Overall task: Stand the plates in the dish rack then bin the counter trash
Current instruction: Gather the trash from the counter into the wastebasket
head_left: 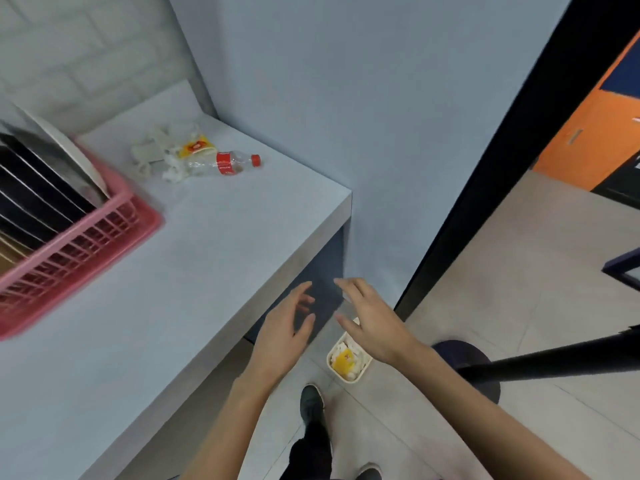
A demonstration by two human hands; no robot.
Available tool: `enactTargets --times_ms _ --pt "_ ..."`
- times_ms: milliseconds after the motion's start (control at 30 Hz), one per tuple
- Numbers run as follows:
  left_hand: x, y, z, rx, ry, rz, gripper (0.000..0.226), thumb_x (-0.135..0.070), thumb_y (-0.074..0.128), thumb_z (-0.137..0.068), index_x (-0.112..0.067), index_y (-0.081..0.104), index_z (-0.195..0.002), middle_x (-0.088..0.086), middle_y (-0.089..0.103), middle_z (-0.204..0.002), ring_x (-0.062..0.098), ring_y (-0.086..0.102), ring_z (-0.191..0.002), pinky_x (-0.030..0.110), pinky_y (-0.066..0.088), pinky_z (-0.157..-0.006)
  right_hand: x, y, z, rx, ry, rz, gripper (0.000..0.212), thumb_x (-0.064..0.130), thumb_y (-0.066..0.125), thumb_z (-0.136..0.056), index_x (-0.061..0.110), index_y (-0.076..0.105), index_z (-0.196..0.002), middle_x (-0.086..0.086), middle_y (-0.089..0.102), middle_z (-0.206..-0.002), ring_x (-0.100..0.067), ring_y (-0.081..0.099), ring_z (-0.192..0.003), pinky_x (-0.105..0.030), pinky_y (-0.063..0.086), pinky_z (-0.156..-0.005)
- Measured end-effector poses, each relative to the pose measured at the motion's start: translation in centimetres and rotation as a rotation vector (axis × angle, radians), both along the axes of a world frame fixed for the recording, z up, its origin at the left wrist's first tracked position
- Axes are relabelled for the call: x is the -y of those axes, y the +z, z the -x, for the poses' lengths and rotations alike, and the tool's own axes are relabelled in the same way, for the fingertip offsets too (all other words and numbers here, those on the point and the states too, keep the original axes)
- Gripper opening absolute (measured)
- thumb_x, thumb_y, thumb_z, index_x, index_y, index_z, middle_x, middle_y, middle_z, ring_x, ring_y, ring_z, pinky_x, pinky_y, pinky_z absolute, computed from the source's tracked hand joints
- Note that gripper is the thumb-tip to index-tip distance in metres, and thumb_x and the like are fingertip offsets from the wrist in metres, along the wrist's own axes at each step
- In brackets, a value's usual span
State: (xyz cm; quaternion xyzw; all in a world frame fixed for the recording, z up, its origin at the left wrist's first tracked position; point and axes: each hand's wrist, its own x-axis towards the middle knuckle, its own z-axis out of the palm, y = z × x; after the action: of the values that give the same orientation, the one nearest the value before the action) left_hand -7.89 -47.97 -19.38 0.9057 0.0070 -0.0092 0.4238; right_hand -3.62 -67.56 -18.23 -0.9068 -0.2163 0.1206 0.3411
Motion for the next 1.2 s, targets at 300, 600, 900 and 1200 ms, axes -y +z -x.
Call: enactTargets --times_ms 300,600,900,1200 --pt "-9.1 2.3 -8.2 0.018 0.093 -0.021 0.041 -0.026 0.054 -0.098 -0.035 0.049 -0.138 -0.017 0.063 -0.115 0.001 0.060 -0.103 0.029 0.054 -0.092 -8.3 2.1 -10.2 -0.011 0.051 0.056 0.050 0.034 0.048 -0.102 0.022 0.034 -0.148 0.003 0.033 -0.149 -0.015 0.042 -0.129 -0.022 0.034 -0.107" --pt "-20.6 4.7 -23.5 0.048 0.011 -0.332 0.050 -0.017 0.059 -0.092 -0.026 0.049 -0.140 -0.007 0.061 -0.124 0.017 0.057 -0.113 0.037 0.048 -0.096 -15.7 2.0 -18.8 -0.086 0.001 0.092 0.052 0.033 0.049 -0.101 0.019 0.033 -0.149 -0.001 0.034 -0.151 -0.020 0.036 -0.137 -0.034 0.030 -0.116" --pt "-23.0 4.8 -34.0 0.085 -0.138 -0.697 0.065 -0.010 0.063 -0.083 -0.018 0.044 -0.144 0.005 0.049 -0.141 0.027 0.046 -0.127 0.042 0.045 -0.097 -17.2 1.2 -22.4 -0.108 -0.017 0.117 0.054 0.034 0.051 -0.100 0.020 0.033 -0.149 -0.003 0.036 -0.148 -0.022 0.042 -0.131 -0.031 0.037 -0.109" --pt "-24.4 3.0 -35.8 -0.082 -0.134 -0.763 0.063 -0.039 0.067 -0.086 -0.023 0.042 -0.141 0.004 0.056 -0.132 0.026 0.051 -0.120 0.040 0.040 -0.097 -17.5 0.2 -24.8 -0.133 -0.008 0.124 0.049 0.034 0.054 -0.098 0.021 0.041 -0.144 -0.002 0.042 -0.141 -0.023 0.051 -0.121 -0.030 0.040 -0.102"
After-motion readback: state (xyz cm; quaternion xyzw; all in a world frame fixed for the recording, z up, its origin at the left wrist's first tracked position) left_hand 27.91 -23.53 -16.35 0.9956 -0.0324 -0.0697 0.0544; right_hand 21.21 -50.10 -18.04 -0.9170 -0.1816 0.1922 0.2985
